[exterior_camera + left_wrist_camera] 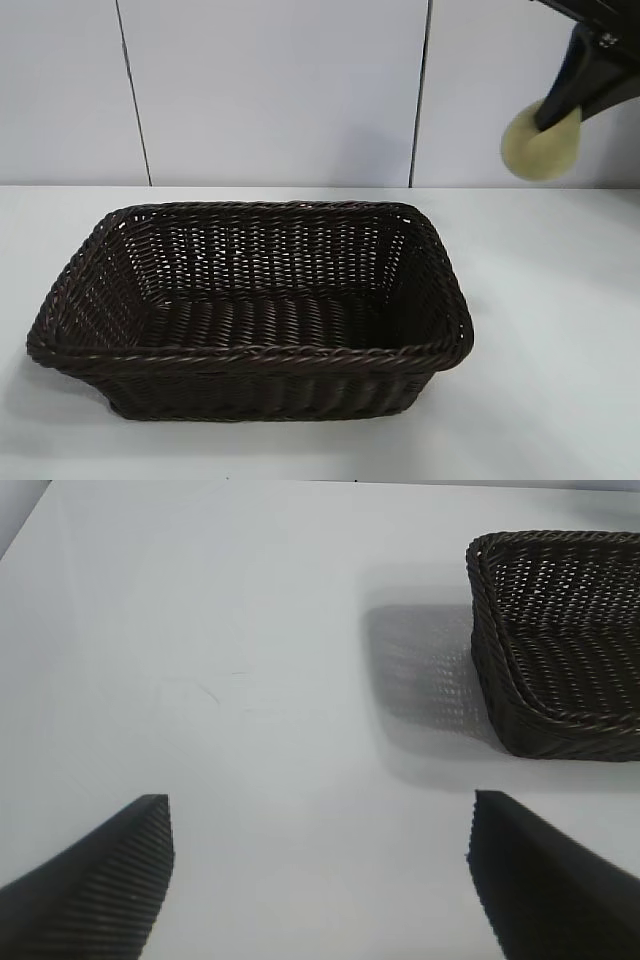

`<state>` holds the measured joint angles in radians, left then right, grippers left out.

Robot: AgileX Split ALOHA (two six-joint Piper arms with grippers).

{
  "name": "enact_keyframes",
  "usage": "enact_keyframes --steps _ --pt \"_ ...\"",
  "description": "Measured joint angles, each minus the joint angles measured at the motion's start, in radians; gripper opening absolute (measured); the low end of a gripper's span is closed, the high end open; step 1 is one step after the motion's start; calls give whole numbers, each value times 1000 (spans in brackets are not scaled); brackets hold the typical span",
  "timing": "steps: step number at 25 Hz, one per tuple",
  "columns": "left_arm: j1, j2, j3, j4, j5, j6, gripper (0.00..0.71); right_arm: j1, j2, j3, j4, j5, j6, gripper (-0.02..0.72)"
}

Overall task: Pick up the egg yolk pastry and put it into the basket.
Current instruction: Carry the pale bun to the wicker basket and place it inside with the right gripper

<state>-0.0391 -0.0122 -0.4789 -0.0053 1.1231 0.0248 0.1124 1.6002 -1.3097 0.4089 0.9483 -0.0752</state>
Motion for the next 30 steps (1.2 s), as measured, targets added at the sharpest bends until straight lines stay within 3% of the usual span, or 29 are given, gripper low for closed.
enact_keyframes --steps 8,12,26,30 --pt "0 0 0 0 0 0 589 344 57 0 64 -176 20 23" --pt "0 0 0 0 0 0 589 449 86 0 72 -277 31 22" --pt "0 0 0 0 0 0 589 473 303 0 70 -376 48 26" --pt "0 0 0 0 0 0 589 473 350 0 71 -372 48 94"
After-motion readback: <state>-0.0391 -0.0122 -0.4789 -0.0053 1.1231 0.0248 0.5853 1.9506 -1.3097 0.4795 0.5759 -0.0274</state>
